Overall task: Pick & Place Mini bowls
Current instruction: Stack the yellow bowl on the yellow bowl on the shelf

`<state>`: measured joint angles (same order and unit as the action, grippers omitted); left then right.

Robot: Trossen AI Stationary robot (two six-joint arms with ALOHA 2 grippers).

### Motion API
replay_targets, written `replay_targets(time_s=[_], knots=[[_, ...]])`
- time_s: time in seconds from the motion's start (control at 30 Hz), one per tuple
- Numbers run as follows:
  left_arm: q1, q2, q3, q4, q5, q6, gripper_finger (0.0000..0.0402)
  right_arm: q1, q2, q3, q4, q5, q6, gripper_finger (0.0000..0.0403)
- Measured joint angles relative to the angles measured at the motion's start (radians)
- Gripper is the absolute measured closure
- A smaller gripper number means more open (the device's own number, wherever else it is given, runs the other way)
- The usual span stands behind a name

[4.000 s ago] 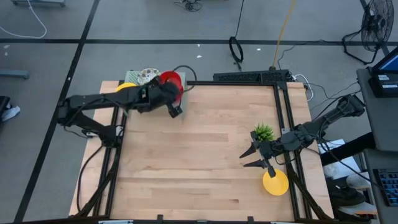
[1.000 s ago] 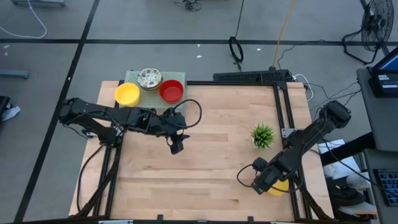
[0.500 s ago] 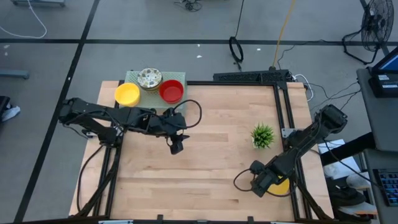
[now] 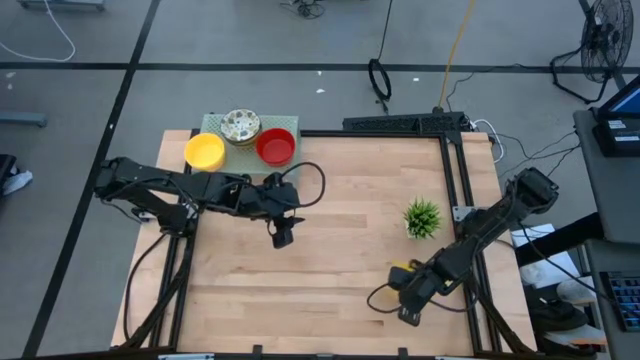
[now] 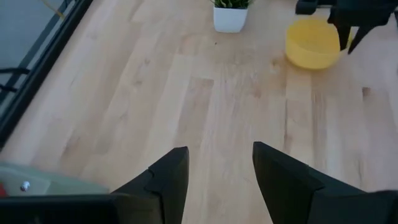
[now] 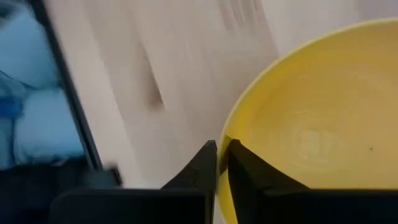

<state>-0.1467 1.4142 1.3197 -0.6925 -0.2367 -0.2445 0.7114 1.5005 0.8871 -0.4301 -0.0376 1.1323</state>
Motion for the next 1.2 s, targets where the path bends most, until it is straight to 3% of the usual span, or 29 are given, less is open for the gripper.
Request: replay_targets(time_s=[0.17,0.47,0.7,0.87,1.0,1.2], knots=[[0.000,0.008,0.000,0.007,0.000,0.040,0.0220,-0.090,0.001,0.000,0.144,0.095,-0.235,0.0386],[-0.008,0.045,-0.001,0.008,0.006,0.061,0.0220,-0.329,0.056,0.000,0.265,0.090,-0.595,0.0395],[-0.009,0.059,-0.001,0.007,0.001,0.086,0.0220,-0.454,0.158,0.000,0.559,-0.068,-0.817,0.0395],[-0.009,0.059,-0.001,0.008,0.002,0.088,0.0220,-0.494,0.212,0.000,0.643,-0.122,-0.864,0.0393],[-0.009,0.058,-0.001,0.008,0.002,0.089,0.0220,-0.499,0.223,0.000,0.641,-0.122,-0.882,0.0372],[-0.013,0.066,-0.001,-0.003,0.004,0.088,0.0220,-0.487,0.203,-0.003,0.640,-0.122,-0.963,0.0304]])
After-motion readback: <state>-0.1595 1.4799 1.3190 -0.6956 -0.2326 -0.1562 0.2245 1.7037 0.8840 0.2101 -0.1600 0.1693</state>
